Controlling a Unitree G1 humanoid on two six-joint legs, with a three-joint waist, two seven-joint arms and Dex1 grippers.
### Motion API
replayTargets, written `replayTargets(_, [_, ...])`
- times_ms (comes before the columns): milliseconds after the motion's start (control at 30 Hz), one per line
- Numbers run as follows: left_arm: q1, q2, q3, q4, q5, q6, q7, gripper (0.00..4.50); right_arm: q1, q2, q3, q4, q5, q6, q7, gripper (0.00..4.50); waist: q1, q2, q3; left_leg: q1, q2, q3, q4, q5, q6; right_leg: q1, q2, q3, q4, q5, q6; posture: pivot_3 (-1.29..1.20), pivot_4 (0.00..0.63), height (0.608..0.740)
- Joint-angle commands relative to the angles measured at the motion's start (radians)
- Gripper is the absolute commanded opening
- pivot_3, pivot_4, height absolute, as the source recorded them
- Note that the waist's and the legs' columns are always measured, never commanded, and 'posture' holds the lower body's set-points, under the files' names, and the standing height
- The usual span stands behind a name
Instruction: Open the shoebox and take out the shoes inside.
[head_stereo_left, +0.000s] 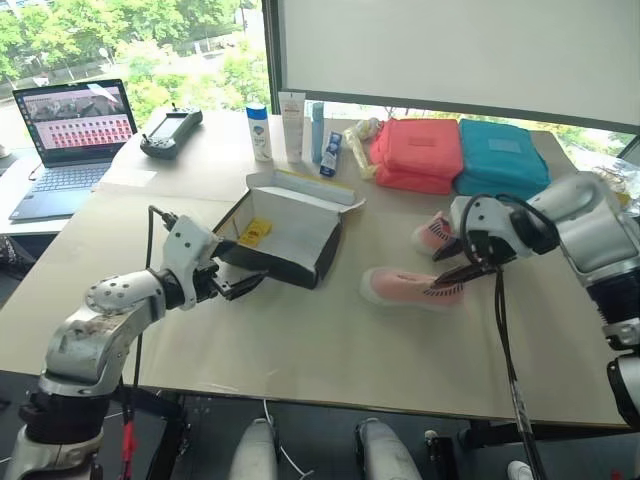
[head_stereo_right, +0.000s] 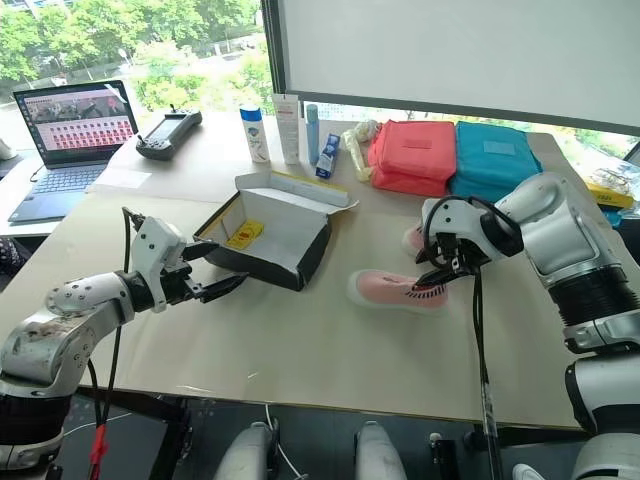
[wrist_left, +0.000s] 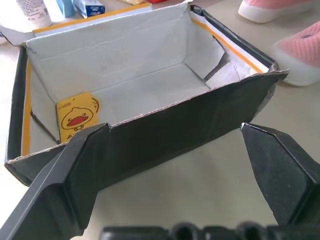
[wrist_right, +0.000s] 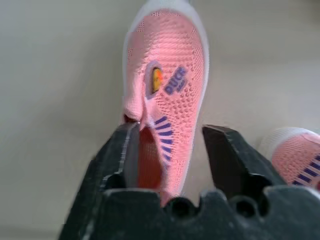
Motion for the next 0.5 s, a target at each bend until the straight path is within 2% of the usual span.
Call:
replayTargets(33, [0.010, 0.027, 0.085, -0.032, -0.020, -0.005, -0.006, 4.50, -0.042, -0.039, -0.113, 0.007, 0.078, 0.099, 0.047, 3.98, -0.001, 0.000, 0.000, 0.000, 0.000, 0.000, 0.000, 0.000, 0.000, 0.000, 0.000, 0.000, 0.000, 0.000, 0.000, 0.00, 0.150, 0.740])
replayTargets(67, [0.014, 0.029, 0.116, -0.035, -0.040, 0.007, -0.004, 4.50, -0.047, -0.058, -0.138, 0.017, 0.114, 0.139, 0.060, 4.30, -0.001, 0.000, 0.000, 0.000, 0.000, 0.000, 0.000, 0.000, 0.000, 0.000, 0.000, 0.000, 0.000, 0.000, 0.000, 0.00, 0.150, 0.740])
replayTargets(100, [0.020, 0.029, 0.159, -0.039, -0.068, 0.022, 0.000, 4.50, -0.049, -0.085, -0.165, 0.029, 0.170, 0.188, 0.068, 4.41, -0.001, 0.000, 0.000, 0.000, 0.000, 0.000, 0.000, 0.000, 0.000, 0.000, 0.000, 0.000, 0.000, 0.000, 0.000, 0.00, 0.150, 0.740])
replayTargets(167, [0.030, 0.017, 0.263, -0.048, -0.142, 0.048, 0.008, 4.50, -0.052, -0.113, -0.235, 0.081, 0.265, 0.273, 0.072, 4.41, -0.001, 0.000, 0.000, 0.000, 0.000, 0.000, 0.000, 0.000, 0.000, 0.000, 0.000, 0.000, 0.000, 0.000, 0.000, 0.00, 0.150, 0.740])
replayTargets(233, [0.033, 0.004, 0.360, -0.051, -0.199, 0.066, 0.035, 4.50, -0.050, -0.111, -0.318, 0.176, 0.286, 0.271, 0.020, 4.41, -0.002, -0.001, 0.000, 0.000, 0.000, 0.000, 0.000, 0.000, 0.000, 0.000, 0.000, 0.000, 0.000, 0.000, 0.000, 0.00, 0.150, 0.740])
replayTargets(333, [0.035, -0.028, 0.487, -0.034, -0.226, 0.064, 0.125, 4.50, -0.011, -0.101, -0.407, 0.327, 0.249, 0.196, -0.157, 4.41, -0.003, -0.003, -0.001, 0.000, 0.000, 0.000, 0.000, 0.000, 0.000, 0.001, 0.000, 0.000, -0.002, 0.000, 0.000, 0.00, 0.150, 0.740])
replayTargets(400, [0.064, -0.062, 0.570, 0.006, -0.176, -0.004, 0.200, 4.50, 0.030, -0.063, -0.493, 0.456, 0.202, 0.040, -0.426, 4.41, -0.003, -0.006, -0.003, 0.001, 0.000, 0.000, 0.001, 0.000, 0.000, 0.002, -0.001, 0.000, -0.002, 0.000, 0.000, 0.00, 0.150, 0.740])
replayTargets(500, [0.125, -0.121, 0.642, 0.063, -0.126, -0.097, 0.259, 4.50, 0.083, -0.024, -0.593, 0.566, 0.184, -0.085, -0.695, 4.41, -0.008, -0.006, -0.003, 0.001, 0.000, 0.000, 0.002, 0.000, 0.000, 0.003, -0.001, 0.000, -0.003, 0.001, 0.000, 0.00, 0.150, 0.740])
